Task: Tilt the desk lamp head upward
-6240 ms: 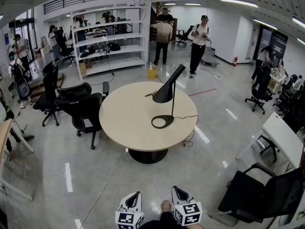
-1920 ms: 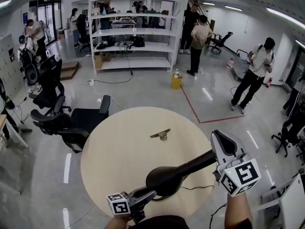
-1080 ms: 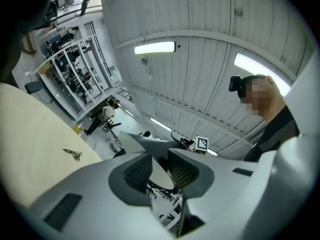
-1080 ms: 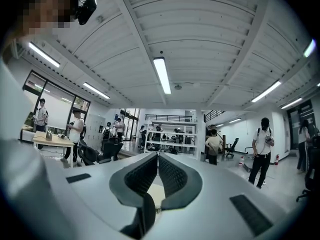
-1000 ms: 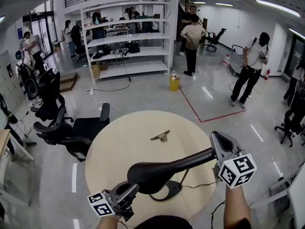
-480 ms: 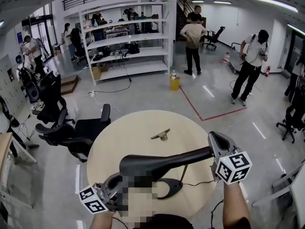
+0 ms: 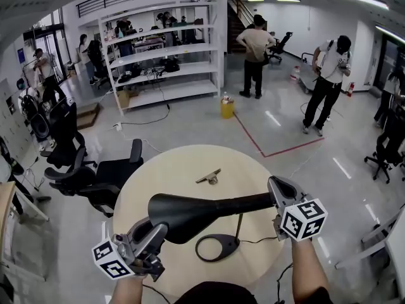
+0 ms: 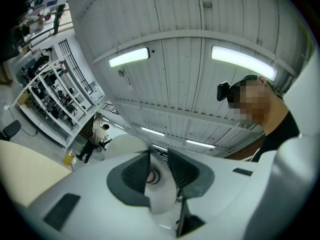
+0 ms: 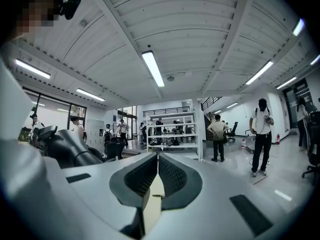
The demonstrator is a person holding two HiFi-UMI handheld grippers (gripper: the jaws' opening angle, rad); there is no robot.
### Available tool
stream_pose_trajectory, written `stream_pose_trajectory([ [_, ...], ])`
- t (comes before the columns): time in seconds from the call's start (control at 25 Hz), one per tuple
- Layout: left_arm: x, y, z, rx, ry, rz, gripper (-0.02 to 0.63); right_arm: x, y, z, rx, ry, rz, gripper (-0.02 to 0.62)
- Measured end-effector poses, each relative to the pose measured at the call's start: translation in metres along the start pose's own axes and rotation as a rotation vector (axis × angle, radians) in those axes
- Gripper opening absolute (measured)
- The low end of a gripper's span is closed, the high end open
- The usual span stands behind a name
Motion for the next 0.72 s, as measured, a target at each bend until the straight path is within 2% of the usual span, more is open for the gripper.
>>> stream_pose_trajectory([
  [0.4,0.031,0.021,0.026,-0.039,-0.03,0.062,0.152,-0.026,0.011,0.002,0.077,0.004,0.143,0.017],
  [0.72,0.051,0.041,0.056,-0.08,-0.037,0.095,0.161,-0.041,0.019,0.003,0.111,-0.002,0.207,0.017],
])
Point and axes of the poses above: the fingertips, and each gripper's own axes: z forward along the fingers, y to its right, x out of its top, the point moved 2 cm from there along -z, backward along the fingers, and after that the axes turned 8 degrees about -y, right-handed, at the moved point
